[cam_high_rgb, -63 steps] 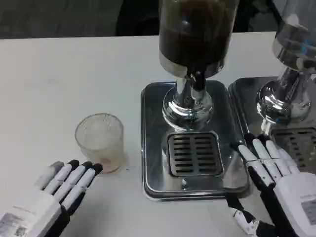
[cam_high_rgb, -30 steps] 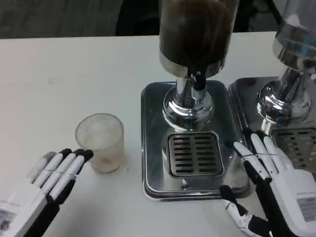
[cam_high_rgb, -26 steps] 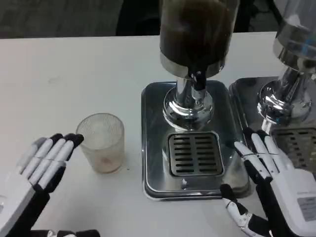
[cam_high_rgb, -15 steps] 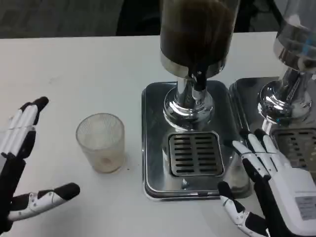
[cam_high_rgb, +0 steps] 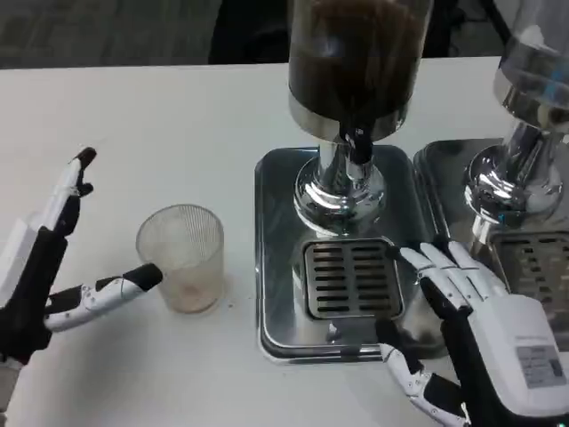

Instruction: Grasp the cup under the faucet to collect the drink, then remove the cup.

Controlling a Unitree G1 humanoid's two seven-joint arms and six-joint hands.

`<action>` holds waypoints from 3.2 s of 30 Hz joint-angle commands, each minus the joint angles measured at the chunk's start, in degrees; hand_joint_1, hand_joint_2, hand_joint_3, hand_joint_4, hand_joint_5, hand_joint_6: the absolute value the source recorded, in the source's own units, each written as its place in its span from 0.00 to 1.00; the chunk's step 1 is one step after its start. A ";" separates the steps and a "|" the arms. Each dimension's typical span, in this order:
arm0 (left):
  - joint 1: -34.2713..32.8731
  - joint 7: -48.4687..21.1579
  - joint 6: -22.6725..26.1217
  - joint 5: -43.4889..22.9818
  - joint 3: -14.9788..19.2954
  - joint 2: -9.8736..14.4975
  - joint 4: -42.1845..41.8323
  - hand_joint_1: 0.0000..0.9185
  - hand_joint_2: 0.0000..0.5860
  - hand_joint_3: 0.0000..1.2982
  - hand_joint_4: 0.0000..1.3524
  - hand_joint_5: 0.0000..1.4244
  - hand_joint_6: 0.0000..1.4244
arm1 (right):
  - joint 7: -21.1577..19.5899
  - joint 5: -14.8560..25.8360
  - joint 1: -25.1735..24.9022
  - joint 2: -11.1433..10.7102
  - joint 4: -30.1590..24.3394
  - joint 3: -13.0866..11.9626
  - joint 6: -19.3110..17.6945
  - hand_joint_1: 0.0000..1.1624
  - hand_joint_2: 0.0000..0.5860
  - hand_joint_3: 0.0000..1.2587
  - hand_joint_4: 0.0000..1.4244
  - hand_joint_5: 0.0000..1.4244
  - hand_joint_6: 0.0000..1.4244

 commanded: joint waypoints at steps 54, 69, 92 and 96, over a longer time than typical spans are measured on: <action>-16.21 -7.79 1.76 -1.50 -13.21 -7.84 20.97 0.54 0.13 0.19 0.24 0.47 0.64 | -0.68 0.91 2.25 2.07 -4.82 -0.60 1.36 0.42 0.81 0.26 0.23 0.12 0.16; -13.91 -3.78 0.31 -5.13 -9.81 -9.09 19.27 0.72 0.00 0.47 0.53 0.70 0.92 | -0.28 1.84 1.28 2.05 -3.99 0.39 0.78 0.44 0.81 0.26 0.25 0.13 0.16; -11.54 -1.60 -5.72 -5.20 -2.22 -6.10 8.93 0.74 0.00 0.53 0.58 0.73 0.95 | -0.56 3.13 -0.31 1.92 -2.50 1.31 0.06 0.44 0.81 0.26 0.25 0.14 0.16; -11.99 -2.24 -5.67 -4.31 -3.22 -6.75 7.94 0.74 0.00 0.53 0.58 0.73 0.95 | -0.64 3.20 -0.57 1.99 -2.49 1.45 0.04 0.44 0.80 0.27 0.25 0.14 0.16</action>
